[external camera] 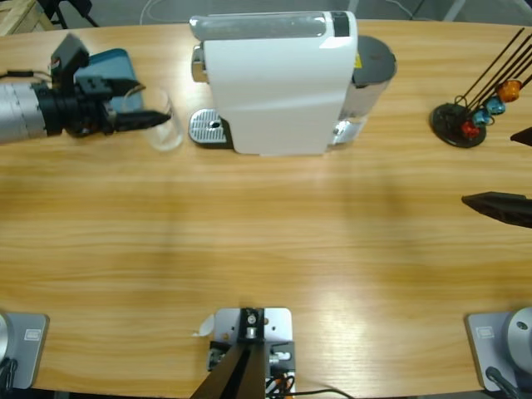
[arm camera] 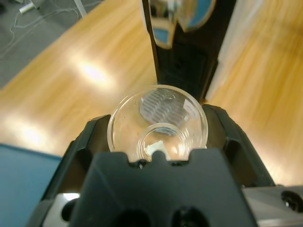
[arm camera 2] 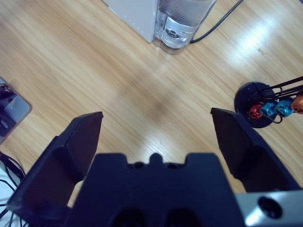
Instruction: Pour coffee
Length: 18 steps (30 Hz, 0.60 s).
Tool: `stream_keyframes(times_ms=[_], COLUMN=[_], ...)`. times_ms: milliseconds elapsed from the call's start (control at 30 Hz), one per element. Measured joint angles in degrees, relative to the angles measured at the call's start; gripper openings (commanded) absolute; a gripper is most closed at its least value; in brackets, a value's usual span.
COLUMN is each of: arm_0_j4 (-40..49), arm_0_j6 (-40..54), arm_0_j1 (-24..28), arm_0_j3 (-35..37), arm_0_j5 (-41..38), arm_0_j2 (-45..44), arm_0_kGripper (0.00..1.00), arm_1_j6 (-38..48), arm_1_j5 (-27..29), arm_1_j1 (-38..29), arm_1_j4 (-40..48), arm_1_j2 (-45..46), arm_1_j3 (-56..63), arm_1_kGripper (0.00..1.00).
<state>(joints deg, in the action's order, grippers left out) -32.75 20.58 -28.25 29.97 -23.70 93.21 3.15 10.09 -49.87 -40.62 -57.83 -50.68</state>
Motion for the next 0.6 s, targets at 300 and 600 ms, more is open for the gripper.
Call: stream_keyframes(times_ms=[300,600], arm_0_j4=[-1.05,-7.05], arm_0_j6=[2.88,2.04], arm_0_j1=[0.01,-0.11], arm_0_j3=[4.01,5.48], arm_0_j5=[-1.15,-1.84], arm_0_j2=[6.80,11.78], arm_0_kGripper=[0.000,0.000], arm_1_j6=[0.00,0.00], arm_1_j5=[0.00,0.00], arm_1_j1=[0.00,0.08], arm_1_j4=[0.01,0.01], arm_1_j2=[0.00,0.00], arm_1_j3=[0.01,0.01], arm_1_kGripper=[1.000,1.000])
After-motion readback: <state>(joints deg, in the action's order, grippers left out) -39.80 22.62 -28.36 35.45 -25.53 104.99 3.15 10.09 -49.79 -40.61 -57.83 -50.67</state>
